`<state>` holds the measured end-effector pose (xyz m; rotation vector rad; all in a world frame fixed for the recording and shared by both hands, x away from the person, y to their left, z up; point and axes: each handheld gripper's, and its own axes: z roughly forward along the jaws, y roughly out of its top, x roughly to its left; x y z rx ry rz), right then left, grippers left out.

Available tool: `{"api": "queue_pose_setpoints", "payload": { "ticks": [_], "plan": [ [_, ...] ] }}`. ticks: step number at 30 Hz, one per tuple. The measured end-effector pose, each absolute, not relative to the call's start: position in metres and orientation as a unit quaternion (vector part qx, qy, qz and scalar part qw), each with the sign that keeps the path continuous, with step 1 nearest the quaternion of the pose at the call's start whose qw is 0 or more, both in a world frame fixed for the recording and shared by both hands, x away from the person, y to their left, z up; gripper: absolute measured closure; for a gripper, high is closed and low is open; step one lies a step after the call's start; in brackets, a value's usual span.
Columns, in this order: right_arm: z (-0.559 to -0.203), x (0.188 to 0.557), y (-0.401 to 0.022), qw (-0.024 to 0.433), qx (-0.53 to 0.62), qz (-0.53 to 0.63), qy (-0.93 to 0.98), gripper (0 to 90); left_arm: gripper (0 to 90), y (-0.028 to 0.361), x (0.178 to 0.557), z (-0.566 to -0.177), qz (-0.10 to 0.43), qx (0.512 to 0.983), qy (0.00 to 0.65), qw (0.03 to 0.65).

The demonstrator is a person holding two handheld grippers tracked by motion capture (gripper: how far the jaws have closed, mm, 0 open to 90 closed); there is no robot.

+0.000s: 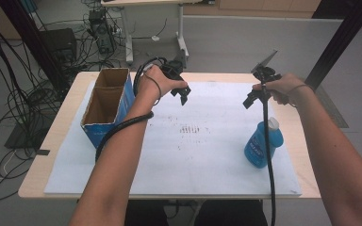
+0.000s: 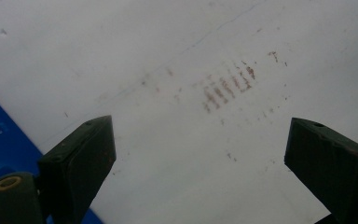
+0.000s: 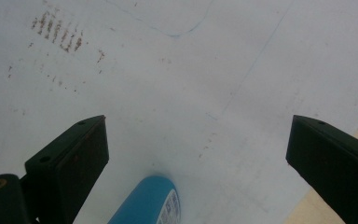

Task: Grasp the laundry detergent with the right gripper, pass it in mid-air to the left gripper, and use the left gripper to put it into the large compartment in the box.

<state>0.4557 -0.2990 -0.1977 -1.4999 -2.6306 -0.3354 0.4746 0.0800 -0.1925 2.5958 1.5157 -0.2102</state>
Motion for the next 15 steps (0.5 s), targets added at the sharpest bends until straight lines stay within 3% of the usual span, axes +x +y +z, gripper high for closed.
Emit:
{"api": "queue_pose_setpoints", "payload": {
  "ticks": [15],
  "plan": [
    [-0.1903, 0.4490, -0.3017, 0.045, -0.492, -0.120, -0.861, 5.7, 8.8, 0.0838, 0.4728, -0.1988, -0.078, 0.859, 0.502, 0.065]
  ]
}}
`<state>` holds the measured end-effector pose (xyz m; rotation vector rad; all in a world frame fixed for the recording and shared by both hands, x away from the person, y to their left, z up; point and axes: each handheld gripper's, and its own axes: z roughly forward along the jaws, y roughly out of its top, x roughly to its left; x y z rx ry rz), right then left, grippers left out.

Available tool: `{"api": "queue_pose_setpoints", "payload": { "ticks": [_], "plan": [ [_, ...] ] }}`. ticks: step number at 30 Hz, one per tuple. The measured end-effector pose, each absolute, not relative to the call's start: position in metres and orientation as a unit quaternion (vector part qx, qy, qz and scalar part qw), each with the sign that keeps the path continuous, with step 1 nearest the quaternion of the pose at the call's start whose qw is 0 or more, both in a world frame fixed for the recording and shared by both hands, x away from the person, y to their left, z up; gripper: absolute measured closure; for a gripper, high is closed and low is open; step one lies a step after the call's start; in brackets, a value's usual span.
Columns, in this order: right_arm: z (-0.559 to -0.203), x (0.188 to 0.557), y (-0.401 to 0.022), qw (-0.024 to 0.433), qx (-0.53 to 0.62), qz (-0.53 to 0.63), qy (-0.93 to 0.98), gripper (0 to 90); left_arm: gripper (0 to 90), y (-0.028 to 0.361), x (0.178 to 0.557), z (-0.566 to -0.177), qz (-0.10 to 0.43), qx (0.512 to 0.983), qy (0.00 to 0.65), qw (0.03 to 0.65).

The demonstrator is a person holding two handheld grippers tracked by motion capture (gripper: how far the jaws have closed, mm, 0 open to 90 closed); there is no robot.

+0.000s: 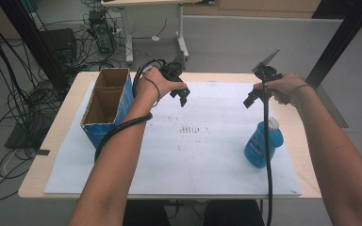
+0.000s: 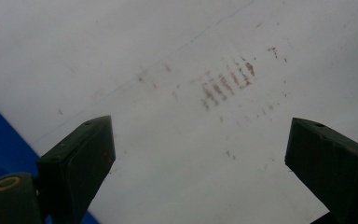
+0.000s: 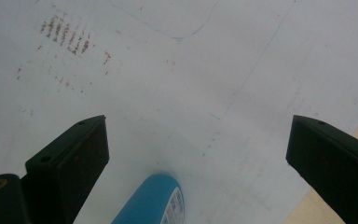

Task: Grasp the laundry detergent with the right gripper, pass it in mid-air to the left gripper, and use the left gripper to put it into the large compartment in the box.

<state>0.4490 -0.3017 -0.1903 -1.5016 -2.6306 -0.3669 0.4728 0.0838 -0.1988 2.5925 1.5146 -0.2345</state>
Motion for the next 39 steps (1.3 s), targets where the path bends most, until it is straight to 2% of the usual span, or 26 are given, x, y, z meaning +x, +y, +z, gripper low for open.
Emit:
{"api": "queue_pose_setpoints", "payload": {
  "ticks": [12, 20, 39],
  "plan": [
    [-0.177, 0.434, -0.306, 0.039, -0.488, -0.129, -0.862, 5.8, 8.8, 0.082, 0.462, -0.198, -0.082, 0.863, 0.494, 0.061],
    [-0.161, 0.418, -0.316, 0.033, -0.483, -0.150, -0.862, 5.8, 8.9, 0.085, 0.441, -0.191, -0.070, 0.870, 0.483, 0.067],
    [-0.145, 0.390, -0.315, 0.019, -0.462, -0.167, -0.871, 5.8, 8.7, 0.098, 0.397, -0.216, -0.081, 0.884, 0.454, 0.076]
  ]
}}
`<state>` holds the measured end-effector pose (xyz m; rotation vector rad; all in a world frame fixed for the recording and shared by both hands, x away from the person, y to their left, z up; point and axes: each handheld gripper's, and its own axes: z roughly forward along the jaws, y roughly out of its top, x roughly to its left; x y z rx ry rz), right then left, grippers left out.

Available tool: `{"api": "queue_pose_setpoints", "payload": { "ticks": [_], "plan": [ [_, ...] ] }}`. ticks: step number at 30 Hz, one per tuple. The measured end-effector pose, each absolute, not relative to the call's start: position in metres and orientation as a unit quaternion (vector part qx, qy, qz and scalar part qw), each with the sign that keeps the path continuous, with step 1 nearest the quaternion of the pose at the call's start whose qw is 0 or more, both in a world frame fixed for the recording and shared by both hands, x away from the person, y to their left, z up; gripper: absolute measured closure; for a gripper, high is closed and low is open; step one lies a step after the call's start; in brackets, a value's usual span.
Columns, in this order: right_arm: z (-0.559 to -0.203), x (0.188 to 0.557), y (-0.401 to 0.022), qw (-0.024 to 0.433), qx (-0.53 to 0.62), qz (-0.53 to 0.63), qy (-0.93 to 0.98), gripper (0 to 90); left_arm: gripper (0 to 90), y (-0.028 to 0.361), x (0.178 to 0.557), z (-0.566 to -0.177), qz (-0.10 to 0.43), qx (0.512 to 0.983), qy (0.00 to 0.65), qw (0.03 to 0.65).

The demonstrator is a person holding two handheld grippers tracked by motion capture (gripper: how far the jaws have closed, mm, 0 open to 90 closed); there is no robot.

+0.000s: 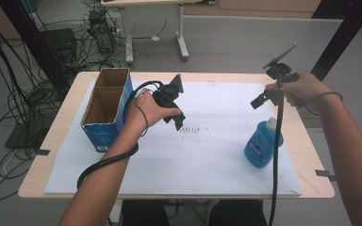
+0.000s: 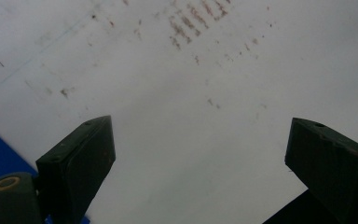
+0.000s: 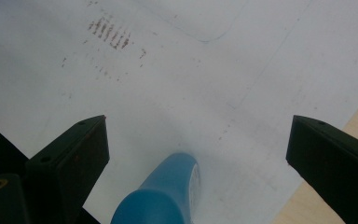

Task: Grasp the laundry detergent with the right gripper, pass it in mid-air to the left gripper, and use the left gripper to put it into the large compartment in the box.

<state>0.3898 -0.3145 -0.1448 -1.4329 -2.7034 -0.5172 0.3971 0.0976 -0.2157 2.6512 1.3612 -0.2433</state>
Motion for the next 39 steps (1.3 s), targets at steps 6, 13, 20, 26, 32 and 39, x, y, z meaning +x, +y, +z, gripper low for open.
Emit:
{"api": "queue_pose_setpoints", "payload": {
  "ticks": [6, 13, 20, 26, 32, 39],
  "plan": [
    [-0.140, 0.378, -0.314, 0.016, -0.450, -0.178, -0.875, 5.8, 8.7, 0.102, 0.388, -0.222, -0.085, 0.885, 0.452, 0.079],
    [-0.132, 0.361, -0.317, 0.007, -0.436, -0.197, -0.878, 5.7, 8.5, 0.107, 0.384, -0.227, -0.086, 0.884, 0.451, 0.082],
    [-0.128, 0.346, -0.318, -0.003, -0.423, -0.204, -0.883, 5.7, 8.4, 0.107, 0.380, -0.232, -0.091, 0.885, 0.449, 0.085],
    [-0.130, 0.334, -0.326, -0.007, -0.423, -0.212, -0.881, 5.6, 8.3, 0.104, 0.376, -0.236, -0.092, 0.888, 0.442, 0.084],
    [-0.132, 0.325, -0.334, -0.008, -0.425, -0.223, -0.877, 5.6, 8.3, 0.105, 0.376, -0.239, -0.095, 0.887, 0.444, 0.082],
    [-0.133, 0.316, -0.339, -0.013, -0.422, -0.228, -0.877, 5.6, 8.3, 0.108, 0.376, -0.241, -0.097, 0.885, 0.447, 0.082]
  ]
}}
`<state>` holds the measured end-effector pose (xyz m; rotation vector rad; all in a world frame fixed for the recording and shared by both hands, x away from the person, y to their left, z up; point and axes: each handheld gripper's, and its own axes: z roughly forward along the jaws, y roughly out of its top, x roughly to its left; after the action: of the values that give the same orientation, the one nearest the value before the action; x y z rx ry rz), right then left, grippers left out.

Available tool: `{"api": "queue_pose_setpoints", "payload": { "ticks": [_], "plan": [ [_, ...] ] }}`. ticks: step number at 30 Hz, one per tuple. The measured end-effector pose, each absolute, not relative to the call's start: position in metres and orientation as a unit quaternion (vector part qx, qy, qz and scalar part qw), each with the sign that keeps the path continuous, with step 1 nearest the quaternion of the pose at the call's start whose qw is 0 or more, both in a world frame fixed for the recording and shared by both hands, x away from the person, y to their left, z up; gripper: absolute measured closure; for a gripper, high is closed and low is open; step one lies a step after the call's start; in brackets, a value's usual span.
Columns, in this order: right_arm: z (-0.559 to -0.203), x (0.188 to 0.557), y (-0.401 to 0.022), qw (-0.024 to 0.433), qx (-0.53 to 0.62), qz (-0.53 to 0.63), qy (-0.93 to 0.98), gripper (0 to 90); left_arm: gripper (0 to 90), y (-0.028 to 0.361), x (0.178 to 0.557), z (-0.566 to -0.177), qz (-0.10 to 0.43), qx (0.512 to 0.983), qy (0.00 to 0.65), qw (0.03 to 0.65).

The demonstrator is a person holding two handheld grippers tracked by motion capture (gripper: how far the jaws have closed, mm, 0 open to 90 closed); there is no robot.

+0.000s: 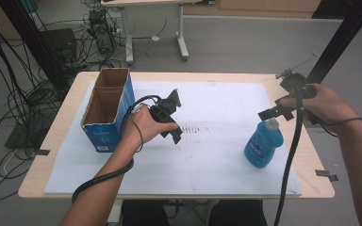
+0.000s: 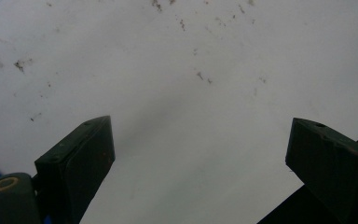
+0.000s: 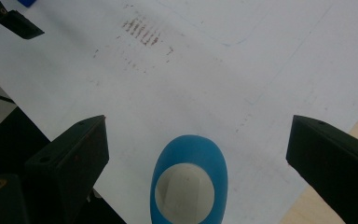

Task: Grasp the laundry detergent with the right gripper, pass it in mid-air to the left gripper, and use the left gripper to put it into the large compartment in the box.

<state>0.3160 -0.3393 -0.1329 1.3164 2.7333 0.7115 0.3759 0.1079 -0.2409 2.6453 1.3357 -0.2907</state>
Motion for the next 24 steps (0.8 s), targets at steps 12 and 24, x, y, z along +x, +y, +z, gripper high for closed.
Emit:
{"api": "queue_pose_setpoints", "payload": {
  "ticks": [12, 24],
  "plan": [
    [-0.139, 0.299, -0.352, 0.015, 0.429, 0.239, 0.871, 5.5, 8.3, 0.108, 0.375, -0.239, -0.095, 0.887, 0.445, 0.081],
    [-0.144, 0.276, -0.362, 0.018, 0.430, 0.252, 0.867, 5.5, 8.4, 0.107, 0.374, -0.238, -0.098, 0.886, 0.446, 0.081]
  ]
}}
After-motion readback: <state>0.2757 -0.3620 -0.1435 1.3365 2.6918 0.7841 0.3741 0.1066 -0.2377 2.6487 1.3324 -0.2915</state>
